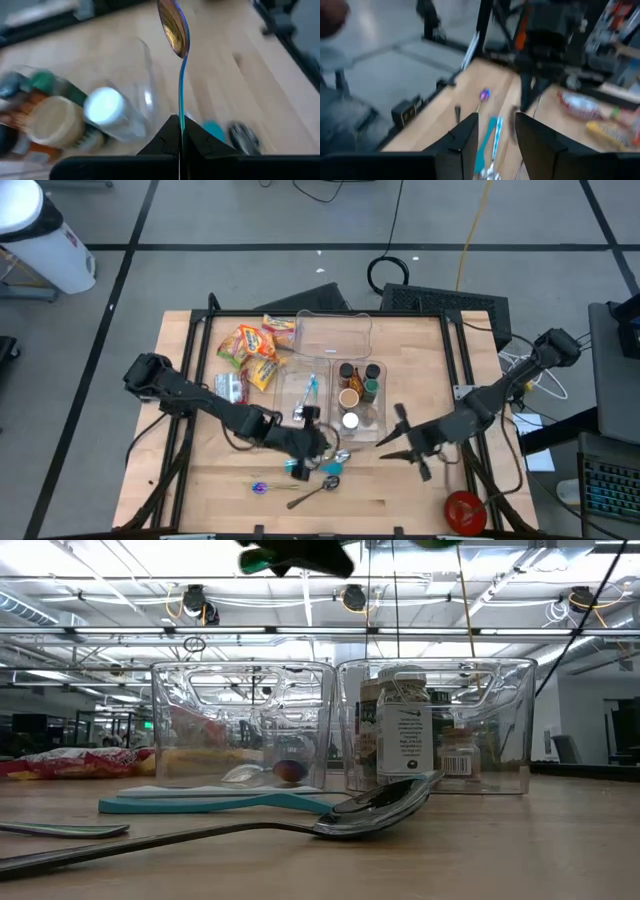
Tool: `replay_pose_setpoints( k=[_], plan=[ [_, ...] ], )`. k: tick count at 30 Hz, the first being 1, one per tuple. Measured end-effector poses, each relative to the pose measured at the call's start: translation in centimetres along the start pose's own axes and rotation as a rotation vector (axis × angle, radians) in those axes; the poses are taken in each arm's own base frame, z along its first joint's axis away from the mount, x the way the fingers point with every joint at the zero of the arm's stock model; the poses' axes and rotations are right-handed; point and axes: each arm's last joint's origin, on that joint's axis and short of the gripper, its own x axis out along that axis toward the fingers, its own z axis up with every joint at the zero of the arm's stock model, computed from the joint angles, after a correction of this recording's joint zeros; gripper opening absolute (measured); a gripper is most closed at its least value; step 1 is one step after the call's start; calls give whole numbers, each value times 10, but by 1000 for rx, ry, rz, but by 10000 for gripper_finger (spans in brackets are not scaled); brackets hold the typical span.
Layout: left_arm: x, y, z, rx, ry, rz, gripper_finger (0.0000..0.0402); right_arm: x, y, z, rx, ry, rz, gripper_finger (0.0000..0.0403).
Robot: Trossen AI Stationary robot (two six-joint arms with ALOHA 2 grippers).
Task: Pick & Place Food Item
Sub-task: Put the blue green spoon into the bottom left transparent bin
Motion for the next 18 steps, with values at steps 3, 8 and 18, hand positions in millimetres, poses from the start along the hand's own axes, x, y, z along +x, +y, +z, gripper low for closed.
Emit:
replay_pose_setpoints(
  k=[3,8,18],
  plan=[
    [-3,15,-5,-26,-138,5,1,-16,-4,-9,-10,-125,-15,118],
    [-11,34,-35,-85,-346,67,1,-37,-8,-19,26,-267,-25,115],
    [-28,65,-98,-554,-427,349,1,-48,-3,-18,8,-355,6,114]
  ],
)
